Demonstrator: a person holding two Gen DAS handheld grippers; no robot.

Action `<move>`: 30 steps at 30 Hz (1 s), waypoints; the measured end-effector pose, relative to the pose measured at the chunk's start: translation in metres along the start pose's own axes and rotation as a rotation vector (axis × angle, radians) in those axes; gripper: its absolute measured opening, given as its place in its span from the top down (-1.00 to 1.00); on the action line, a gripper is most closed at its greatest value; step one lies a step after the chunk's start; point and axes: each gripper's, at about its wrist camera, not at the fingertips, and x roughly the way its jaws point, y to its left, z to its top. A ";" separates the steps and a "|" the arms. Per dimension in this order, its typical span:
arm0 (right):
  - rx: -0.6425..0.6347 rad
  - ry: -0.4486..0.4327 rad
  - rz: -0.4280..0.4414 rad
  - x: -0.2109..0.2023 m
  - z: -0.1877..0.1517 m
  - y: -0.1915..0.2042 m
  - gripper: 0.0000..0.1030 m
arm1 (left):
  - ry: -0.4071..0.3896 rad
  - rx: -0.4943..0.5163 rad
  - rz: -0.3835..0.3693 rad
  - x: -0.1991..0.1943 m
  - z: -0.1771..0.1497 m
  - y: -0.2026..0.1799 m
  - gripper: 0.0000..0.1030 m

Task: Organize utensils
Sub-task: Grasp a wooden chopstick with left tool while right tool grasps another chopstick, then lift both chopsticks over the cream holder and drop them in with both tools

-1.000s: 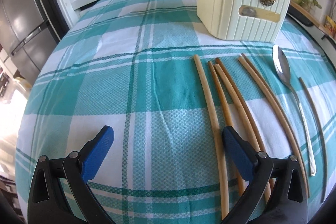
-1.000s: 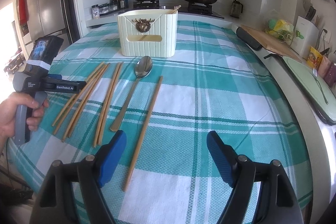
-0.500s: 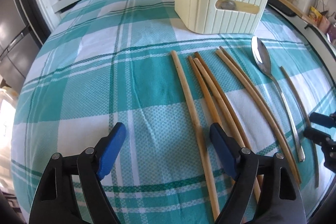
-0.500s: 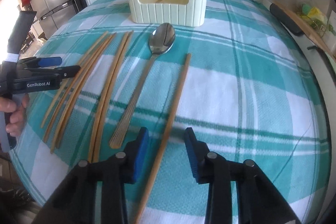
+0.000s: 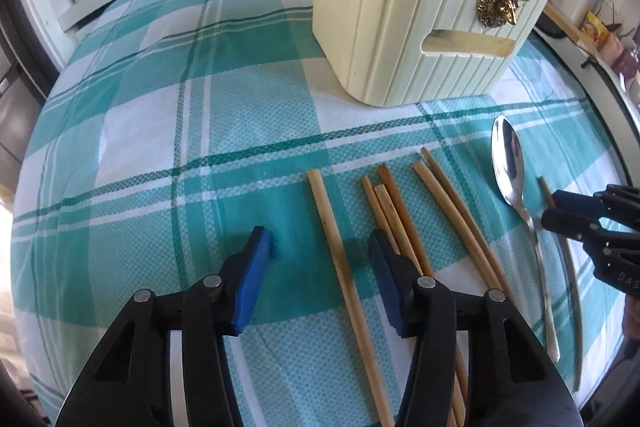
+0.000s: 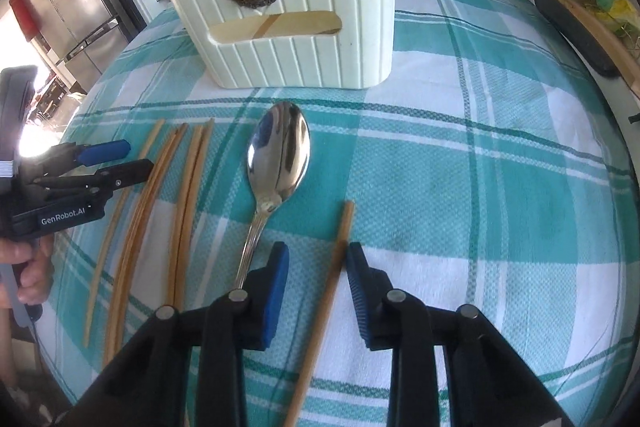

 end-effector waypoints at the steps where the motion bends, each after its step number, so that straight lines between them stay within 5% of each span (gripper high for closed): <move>1: -0.005 0.002 -0.019 0.001 0.002 0.000 0.70 | 0.002 0.000 0.003 0.000 0.001 0.000 0.24; 5: 0.009 0.003 -0.005 0.004 0.007 -0.006 0.87 | 0.001 -0.012 -0.021 0.000 0.003 -0.002 0.80; 9: 0.066 -0.042 0.062 0.001 0.009 -0.018 0.89 | -0.028 -0.037 -0.053 -0.001 0.001 -0.005 0.91; 22: 0.062 -0.393 0.162 -0.138 0.011 -0.017 0.89 | -0.321 -0.057 -0.104 -0.127 -0.003 -0.006 0.91; 30: -0.023 -0.528 0.155 -0.196 -0.005 0.005 0.88 | -0.431 -0.054 -0.156 -0.180 -0.015 -0.007 0.91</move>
